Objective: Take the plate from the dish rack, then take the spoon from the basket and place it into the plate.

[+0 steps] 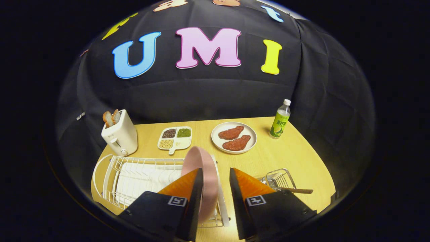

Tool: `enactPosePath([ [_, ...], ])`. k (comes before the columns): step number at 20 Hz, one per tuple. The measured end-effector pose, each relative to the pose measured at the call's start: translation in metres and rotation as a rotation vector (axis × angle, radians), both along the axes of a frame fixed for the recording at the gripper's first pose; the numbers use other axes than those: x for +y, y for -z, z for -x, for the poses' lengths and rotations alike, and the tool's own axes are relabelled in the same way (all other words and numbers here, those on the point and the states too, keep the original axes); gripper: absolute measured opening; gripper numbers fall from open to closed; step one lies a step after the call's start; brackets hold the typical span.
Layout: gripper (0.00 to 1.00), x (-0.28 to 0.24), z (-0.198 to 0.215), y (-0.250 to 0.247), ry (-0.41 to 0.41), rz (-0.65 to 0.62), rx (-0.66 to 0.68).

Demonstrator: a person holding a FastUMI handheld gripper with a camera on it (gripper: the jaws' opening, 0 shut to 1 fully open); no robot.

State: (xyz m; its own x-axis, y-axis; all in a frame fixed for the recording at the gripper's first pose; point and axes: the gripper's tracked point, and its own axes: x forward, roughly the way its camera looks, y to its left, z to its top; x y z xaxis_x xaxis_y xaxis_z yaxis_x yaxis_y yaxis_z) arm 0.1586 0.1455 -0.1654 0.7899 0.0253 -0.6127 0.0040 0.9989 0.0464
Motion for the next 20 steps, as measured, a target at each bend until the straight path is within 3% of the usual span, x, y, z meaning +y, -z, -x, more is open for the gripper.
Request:
enactPosePath([
  [5,0.30,0.019,0.002,0.013,0.046,-0.057,0.047],
  [11,0.26,0.033,0.005,0.005,0.005,0.081,-0.014],
  [16,0.25,0.036,0.000,-0.029,-0.009,0.201,-0.156],
  [20,0.25,0.022,-0.004,-0.042,0.022,0.211,-0.188],
])
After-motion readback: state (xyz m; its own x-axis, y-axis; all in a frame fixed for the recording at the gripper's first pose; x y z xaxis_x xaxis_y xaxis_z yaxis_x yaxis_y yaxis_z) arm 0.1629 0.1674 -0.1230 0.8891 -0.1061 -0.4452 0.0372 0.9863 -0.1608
